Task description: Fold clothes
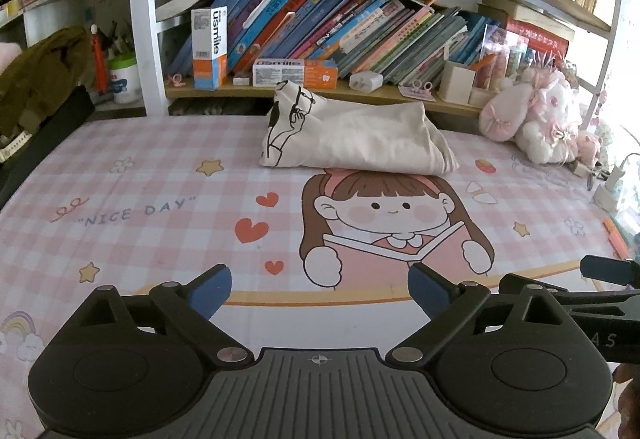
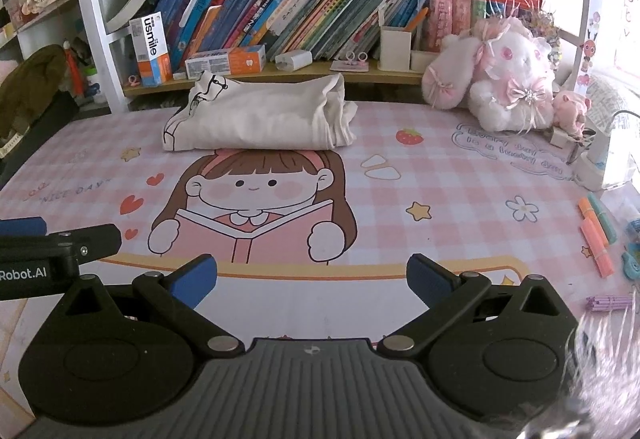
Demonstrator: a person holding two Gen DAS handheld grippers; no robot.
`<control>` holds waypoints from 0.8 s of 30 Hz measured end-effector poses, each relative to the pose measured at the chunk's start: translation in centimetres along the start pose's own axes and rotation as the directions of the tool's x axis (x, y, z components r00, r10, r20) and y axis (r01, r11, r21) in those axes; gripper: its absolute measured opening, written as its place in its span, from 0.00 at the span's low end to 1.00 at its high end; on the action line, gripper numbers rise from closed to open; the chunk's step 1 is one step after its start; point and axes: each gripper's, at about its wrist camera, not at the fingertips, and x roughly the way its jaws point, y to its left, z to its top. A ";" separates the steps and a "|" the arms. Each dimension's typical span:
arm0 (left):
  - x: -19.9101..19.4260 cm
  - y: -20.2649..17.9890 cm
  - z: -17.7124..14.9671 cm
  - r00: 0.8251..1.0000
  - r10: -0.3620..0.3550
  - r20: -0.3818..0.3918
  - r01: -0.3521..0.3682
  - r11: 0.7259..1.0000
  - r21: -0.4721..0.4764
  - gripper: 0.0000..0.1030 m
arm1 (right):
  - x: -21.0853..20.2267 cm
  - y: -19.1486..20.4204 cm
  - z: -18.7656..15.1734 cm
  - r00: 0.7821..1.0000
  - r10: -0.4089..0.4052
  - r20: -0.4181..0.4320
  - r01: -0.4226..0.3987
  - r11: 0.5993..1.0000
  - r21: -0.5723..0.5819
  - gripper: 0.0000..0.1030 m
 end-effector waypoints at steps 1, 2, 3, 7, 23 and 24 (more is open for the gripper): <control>0.0 0.0 0.0 1.000 0.001 0.001 -0.001 1.000 0.001 0.94 | 0.0 0.0 0.0 1.000 0.001 0.000 -0.001 1.000 0.001 0.99; -0.1 0.0 0.0 1.000 0.001 0.001 -0.001 1.000 0.002 0.94 | 0.0 0.0 0.0 1.000 0.001 0.000 -0.001 1.000 0.001 0.99; -0.1 0.0 0.0 1.000 0.002 0.002 -0.002 1.000 0.002 0.94 | 0.0 0.0 0.0 1.000 0.002 -0.002 -0.002 1.000 0.001 0.99; -0.2 0.0 0.0 1.000 0.004 0.004 -0.004 1.000 0.003 0.94 | 0.0 0.0 -0.1 1.000 0.001 -0.006 -0.001 1.000 0.005 0.99; -0.2 0.0 0.1 1.000 0.015 -0.007 -0.015 1.000 0.013 0.98 | -0.1 0.1 -0.2 1.000 -0.005 -0.008 0.005 1.000 0.008 1.00; -0.2 0.0 0.1 1.000 0.015 -0.008 -0.015 1.000 0.013 0.98 | -0.1 0.1 -0.2 1.000 -0.005 -0.008 0.005 1.000 0.008 1.00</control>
